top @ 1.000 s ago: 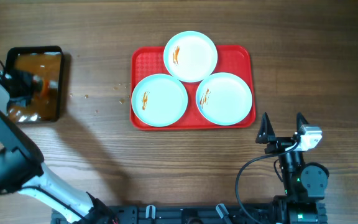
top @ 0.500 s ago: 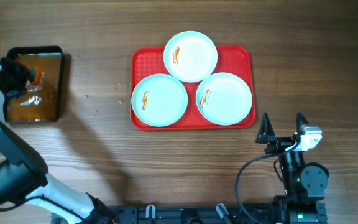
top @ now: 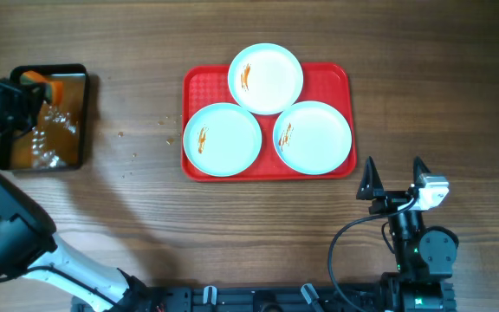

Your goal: Clean dirty plates on tray and stack at the side

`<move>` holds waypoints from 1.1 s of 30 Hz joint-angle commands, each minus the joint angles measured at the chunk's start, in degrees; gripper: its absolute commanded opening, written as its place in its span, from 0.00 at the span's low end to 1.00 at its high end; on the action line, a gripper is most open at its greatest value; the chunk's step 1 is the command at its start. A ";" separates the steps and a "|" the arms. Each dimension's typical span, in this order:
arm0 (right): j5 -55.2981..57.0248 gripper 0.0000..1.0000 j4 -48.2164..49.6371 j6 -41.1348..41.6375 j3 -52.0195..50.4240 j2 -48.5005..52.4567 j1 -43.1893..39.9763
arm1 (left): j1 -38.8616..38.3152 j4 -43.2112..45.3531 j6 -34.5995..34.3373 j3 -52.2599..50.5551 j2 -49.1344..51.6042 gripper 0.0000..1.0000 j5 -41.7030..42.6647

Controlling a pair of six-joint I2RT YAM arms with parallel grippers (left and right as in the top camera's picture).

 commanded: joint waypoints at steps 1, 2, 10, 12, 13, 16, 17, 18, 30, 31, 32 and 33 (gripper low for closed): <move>0.57 1.00 0.17 -0.76 -0.07 -0.26 -0.22 | 3.17 0.39 -12.68 0.37 -1.99 0.04 13.09; 0.57 1.00 0.17 -0.76 -0.07 -0.26 -0.22 | 3.65 0.37 -12.68 0.37 -1.99 0.04 13.97; 0.57 1.00 0.17 -0.74 -0.07 -0.26 -0.22 | 4.26 0.13 -19.69 0.37 -1.99 0.04 14.95; 0.57 1.00 0.17 -0.76 -0.07 -0.26 -0.22 | 4.26 0.11 -21.73 0.37 -1.99 0.04 14.93; 0.57 1.00 0.17 -0.74 -0.07 -0.26 -0.22 | 4.26 0.11 -21.90 0.37 -1.99 0.04 14.93; 0.57 1.00 0.17 -0.79 -0.07 -0.26 -0.22 | 4.26 0.13 -21.88 0.37 -1.99 0.04 14.88; 0.57 1.00 0.17 -0.76 -0.07 -0.26 -0.22 | 4.26 0.15 -21.88 0.37 -1.99 0.04 14.88; 0.57 1.00 0.17 -0.74 -0.07 -0.26 -0.22 | 4.26 0.15 -21.88 0.37 -1.99 0.04 14.86; 0.57 1.00 0.17 -0.76 -0.07 -0.26 -0.22 | 4.26 0.13 -21.88 0.37 -1.99 0.04 12.26; 0.57 1.00 0.17 -0.76 -0.07 -0.26 -0.22 | 4.26 0.13 -21.88 0.37 -1.99 0.04 12.26; 0.57 1.00 0.17 -0.79 -0.07 -0.26 -0.22 | 4.26 0.13 -21.90 0.37 -1.99 0.04 12.26; 0.57 0.99 0.20 -0.76 -0.07 -0.26 -0.22 | 4.26 0.13 -21.88 0.37 -1.99 0.04 12.26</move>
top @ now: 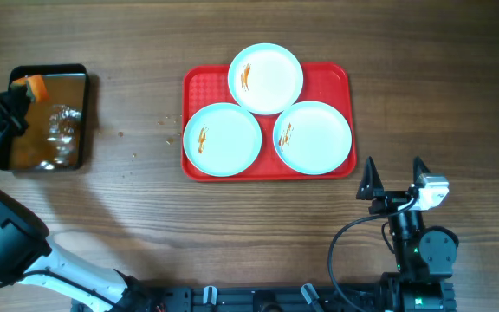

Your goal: Clean dirty plates on tray and stack at the side

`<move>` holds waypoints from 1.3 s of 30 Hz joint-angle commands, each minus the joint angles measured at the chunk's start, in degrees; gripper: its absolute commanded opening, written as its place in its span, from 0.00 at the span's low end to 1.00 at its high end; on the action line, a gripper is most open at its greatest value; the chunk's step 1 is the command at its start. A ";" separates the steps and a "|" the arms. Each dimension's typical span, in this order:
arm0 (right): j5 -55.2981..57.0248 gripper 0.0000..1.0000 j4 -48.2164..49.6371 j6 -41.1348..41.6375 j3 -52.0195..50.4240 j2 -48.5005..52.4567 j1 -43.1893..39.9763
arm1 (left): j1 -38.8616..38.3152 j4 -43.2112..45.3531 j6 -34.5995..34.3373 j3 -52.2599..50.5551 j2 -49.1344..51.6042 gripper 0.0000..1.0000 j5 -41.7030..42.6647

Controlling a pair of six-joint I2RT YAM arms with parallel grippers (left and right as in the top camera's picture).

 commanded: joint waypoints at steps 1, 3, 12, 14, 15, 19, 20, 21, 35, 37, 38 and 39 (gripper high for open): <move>0.57 1.00 0.17 -0.76 -0.04 -0.26 -0.22 | 0.00 0.17 -0.35 0.37 -1.92 0.04 0.20; 0.59 0.99 0.17 -0.74 -0.04 -0.26 -0.22 | 0.00 0.15 -0.35 0.37 -1.92 0.04 -0.79; 0.57 1.00 0.17 -0.76 -0.04 -0.26 -0.22 | 0.00 0.13 -1.73 0.37 -1.92 0.04 -3.39; 0.59 1.00 0.17 -0.76 -0.04 -0.26 -0.22 | -0.02 -0.42 -3.61 0.37 -1.92 0.04 -3.30; 0.57 1.00 0.17 -0.79 -0.04 -0.26 -0.22 | -0.02 -1.25 -6.16 0.37 -1.92 0.04 -2.67; 0.57 1.00 0.17 -0.76 -0.04 -0.26 -0.22 | -0.17 -1.27 -10.19 0.37 -1.92 0.04 -1.77; 0.57 1.00 0.17 -0.76 -0.04 -0.26 -0.22 | -0.17 -2.14 -3.98 0.35 -1.77 0.04 -11.47; 0.57 1.00 0.20 -0.76 -0.04 -0.26 -0.22 | -0.24 -3.61 -0.90 0.35 -1.70 0.04 -17.29; 0.57 1.00 0.17 -0.76 -0.04 -0.26 -0.22 | -1.16 16.17 -20.87 0.35 -2.36 0.04 4.04; 0.57 1.00 0.17 -0.76 -0.04 -0.26 -0.22 | -1.14 16.48 -17.42 0.35 -2.36 0.04 3.52; 0.57 1.00 0.17 -0.76 -0.04 -0.26 -0.22 | -1.25 15.02 -11.19 0.35 -2.23 0.04 0.76; 0.57 1.00 0.17 -0.76 -0.04 -0.26 -0.22 | -1.62 9.97 -0.98 0.35 -2.01 0.04 -6.67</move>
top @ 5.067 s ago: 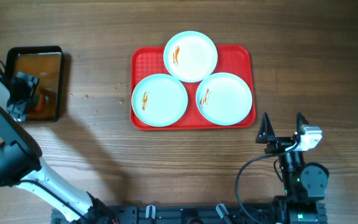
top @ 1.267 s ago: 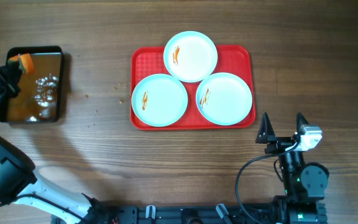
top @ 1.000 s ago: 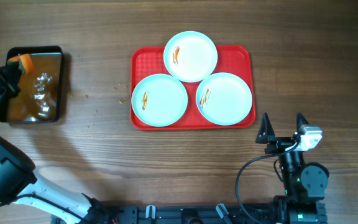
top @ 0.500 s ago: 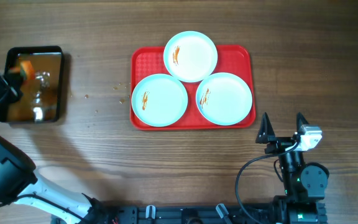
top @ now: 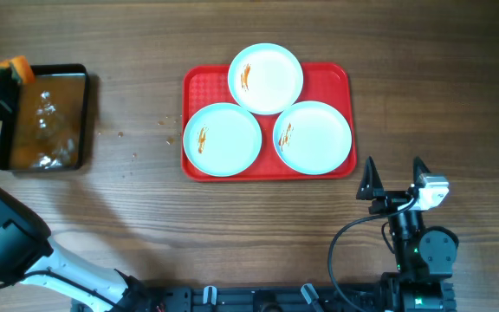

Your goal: Clean dirty plates on tray and stack at the side

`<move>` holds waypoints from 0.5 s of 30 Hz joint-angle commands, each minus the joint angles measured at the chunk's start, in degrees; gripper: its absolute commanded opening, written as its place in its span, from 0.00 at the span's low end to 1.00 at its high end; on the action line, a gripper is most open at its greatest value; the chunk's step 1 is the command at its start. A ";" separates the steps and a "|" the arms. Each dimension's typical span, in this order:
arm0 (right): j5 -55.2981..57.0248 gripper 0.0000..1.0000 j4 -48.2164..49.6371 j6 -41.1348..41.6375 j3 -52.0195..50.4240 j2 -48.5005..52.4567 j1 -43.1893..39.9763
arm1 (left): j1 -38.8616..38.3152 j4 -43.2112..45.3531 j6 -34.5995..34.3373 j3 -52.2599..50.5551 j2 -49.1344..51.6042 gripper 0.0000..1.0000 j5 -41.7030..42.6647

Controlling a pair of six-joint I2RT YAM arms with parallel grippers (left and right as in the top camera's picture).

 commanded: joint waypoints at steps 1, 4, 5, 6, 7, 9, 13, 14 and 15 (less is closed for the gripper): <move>0.57 1.00 0.17 -0.76 -0.07 -0.26 -0.22 | -1.42 -13.90 18.34 0.61 -1.18 0.04 -15.28; 0.57 1.00 0.17 -0.76 -0.07 -0.26 -0.22 | -3.80 -27.26 18.43 0.61 0.46 0.04 -36.33; 0.57 1.00 0.17 -0.74 -0.07 -0.26 -0.22 | -4.11 -27.30 19.76 0.61 0.52 0.04 -36.09; 0.57 1.00 0.17 -0.76 -0.07 -0.26 -0.22 | -4.22 -26.43 20.48 0.61 0.33 0.04 -34.49; 0.57 1.00 0.17 -0.74 -0.07 -0.26 -0.22 | -4.09 -23.91 20.44 0.63 -0.55 0.04 -28.87; 0.57 1.00 0.17 -0.79 -0.07 -0.26 -0.22 | -3.72 -17.94 20.17 0.63 -2.54 0.04 -20.65; 0.57 1.00 0.17 -0.76 -0.07 -0.26 -0.22 | -3.80 -7.93 20.04 0.63 -11.15 0.04 -18.56; 0.57 0.99 0.20 -0.76 -0.07 -0.26 -0.22 | -3.91 -6.84 20.04 0.63 -13.79 0.04 -20.41; 0.57 1.00 0.20 -0.79 -0.07 -0.26 -0.22 | -4.22 -7.02 20.55 0.63 -15.52 0.04 -23.17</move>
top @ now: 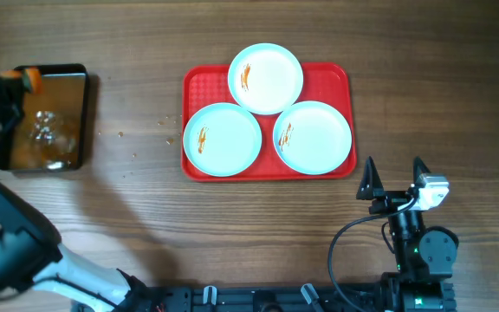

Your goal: Clean dirty plates on tray and stack at the side

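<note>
Three white plates lie on a red tray [193, 87], each smeared with orange-red sauce: one at the back [271, 82], one front left [228, 143], one front right [319, 139]. At the far left my left gripper [20, 84] sits over the top left corner of a black pan [82, 117]. It looks shut on an orange sponge [32, 80], though its fingers are mostly hidden. My right gripper [394, 178] stands open near the front right, below the tray, with nothing in it.
The black pan holds brownish water with glinting ripples. A few crumbs [167, 122] lie on the wooden table between pan and tray. The right arm's base and cables [418, 251] fill the front right edge.
My left gripper and the orange sponge have shifted right and a little down, from just outside the pan's top left corner to over that corner. The right arm has not moved.
The left gripper held the sponge inside the pan's upper part. Then it was at the pan's top left, then just outside that corner, and now it is back over the corner. The plates, tray and right arm stayed still throughout.
</note>
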`<move>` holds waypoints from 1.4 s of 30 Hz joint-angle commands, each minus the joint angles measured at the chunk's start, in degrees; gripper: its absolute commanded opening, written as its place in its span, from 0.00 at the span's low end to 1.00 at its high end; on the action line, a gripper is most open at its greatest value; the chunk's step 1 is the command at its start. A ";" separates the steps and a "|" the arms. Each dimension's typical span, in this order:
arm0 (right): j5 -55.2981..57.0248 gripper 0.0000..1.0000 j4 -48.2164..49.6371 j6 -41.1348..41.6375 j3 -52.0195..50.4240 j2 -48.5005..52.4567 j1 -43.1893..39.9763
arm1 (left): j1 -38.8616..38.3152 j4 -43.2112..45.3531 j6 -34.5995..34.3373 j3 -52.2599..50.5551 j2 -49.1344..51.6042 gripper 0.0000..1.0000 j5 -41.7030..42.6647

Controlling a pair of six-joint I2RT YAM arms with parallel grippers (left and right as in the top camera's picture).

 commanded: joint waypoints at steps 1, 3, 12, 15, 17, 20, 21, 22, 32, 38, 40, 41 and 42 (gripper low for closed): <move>0.57 1.00 0.17 -0.76 -0.07 -0.26 -0.22 | -0.74 1.42 3.98 0.83 -10.19 0.04 -4.09; 0.57 1.00 0.17 -0.76 -0.07 -0.26 -0.22 | -2.32 -0.26 12.61 0.83 -10.49 0.04 -10.75; 0.57 1.00 0.17 -0.76 -0.07 -0.26 -0.22 | -12.02 -8.26 51.04 0.83 -1.51 0.04 -39.17; 0.57 1.00 0.17 -0.76 -0.07 -0.26 -0.22 | -11.93 -5.92 51.06 0.83 -7.26 0.04 -44.65; 0.57 1.00 0.20 -0.76 -0.07 -0.26 -0.22 | -11.72 -3.19 51.06 0.83 -11.45 0.04 -44.63; 0.57 1.00 0.17 -0.76 -0.07 -0.26 -0.22 | -12.26 1.38 51.04 0.83 -16.31 0.04 -43.47; 0.57 1.00 0.17 -0.74 -0.07 -0.26 -0.22 | -12.26 0.57 51.04 0.83 -16.15 0.04 -42.21; 0.57 1.00 0.20 -0.76 -0.07 -0.26 -0.22 | -12.26 -0.94 51.04 0.79 -14.99 0.04 -41.99; 0.57 1.00 0.17 -0.76 -0.07 -0.26 -0.22 | -11.23 -11.56 55.39 -1.27 -2.80 0.04 -42.01; 0.57 1.00 0.17 -0.74 -0.07 -0.26 -0.22 | -11.23 -3.80 54.64 -1.27 -17.27 0.04 -40.44; 0.59 1.00 0.20 -0.76 -0.07 -0.26 -0.22 | -11.23 -3.37 54.66 -1.49 -17.79 0.04 -39.45; 0.59 1.00 0.20 -0.76 -0.07 -0.26 -0.22 | -11.10 -3.76 54.69 -2.51 -16.35 0.04 -39.65; 0.57 1.00 0.17 -0.79 -0.07 -0.26 -0.22 | -10.73 -4.44 54.69 -3.67 -14.49 0.04 -39.65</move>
